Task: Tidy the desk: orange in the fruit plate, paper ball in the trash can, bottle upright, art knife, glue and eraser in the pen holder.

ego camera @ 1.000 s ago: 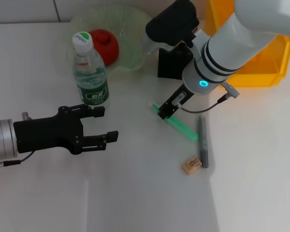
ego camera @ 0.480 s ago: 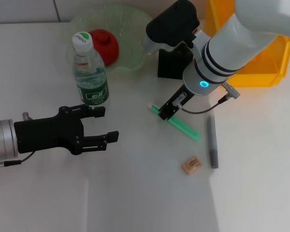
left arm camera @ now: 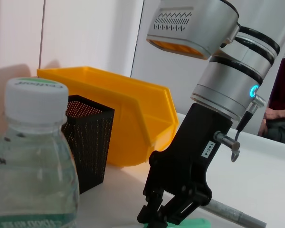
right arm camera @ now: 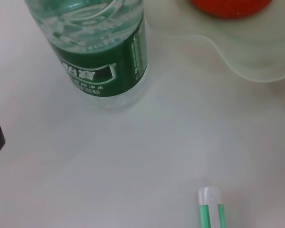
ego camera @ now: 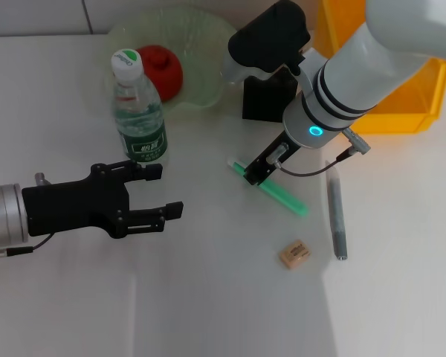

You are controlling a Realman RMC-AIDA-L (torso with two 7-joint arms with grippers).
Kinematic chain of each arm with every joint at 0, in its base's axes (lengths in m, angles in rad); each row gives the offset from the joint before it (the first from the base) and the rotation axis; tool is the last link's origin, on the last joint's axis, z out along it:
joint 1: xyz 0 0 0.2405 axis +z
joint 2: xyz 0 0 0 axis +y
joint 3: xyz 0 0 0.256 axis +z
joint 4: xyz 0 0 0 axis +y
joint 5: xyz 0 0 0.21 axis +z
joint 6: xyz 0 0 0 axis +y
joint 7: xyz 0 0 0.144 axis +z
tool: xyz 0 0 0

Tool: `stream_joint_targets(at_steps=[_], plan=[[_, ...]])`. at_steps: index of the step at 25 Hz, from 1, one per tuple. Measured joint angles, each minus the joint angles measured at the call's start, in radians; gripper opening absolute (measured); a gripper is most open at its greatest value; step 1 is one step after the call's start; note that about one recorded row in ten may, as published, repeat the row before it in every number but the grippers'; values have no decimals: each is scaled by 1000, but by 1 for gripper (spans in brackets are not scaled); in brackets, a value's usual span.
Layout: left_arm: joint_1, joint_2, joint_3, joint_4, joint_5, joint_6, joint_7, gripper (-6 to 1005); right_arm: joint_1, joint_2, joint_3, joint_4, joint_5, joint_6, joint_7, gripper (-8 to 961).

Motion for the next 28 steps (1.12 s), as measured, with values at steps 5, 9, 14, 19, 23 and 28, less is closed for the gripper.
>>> stream_joint_targets(at_steps=[5,9,14,19,23,28], plan=[[0,0,-5,2,0,1,0,804,-75,-6,6,-119,-7,-27,-6,167],[5,1,-8,6,0,6,0,804,-163,-12,30,-256,-16,-52,-21,167],[7,2,-8,8,-2,8,-5,803,-392,-11,161,-587,-56,-82,-87,166],[8,1,-7,8,-4,9,-9,803,-559,-7,246,-804,-9,-34,-150,166],[4,0,-7,4,-6,6,-9,803,-660,-9,380,-863,260,7,-342,167],[2,-5,-7,4,-6,4,-9,802,-661,-14,601,-622,779,-9,-692,167]])
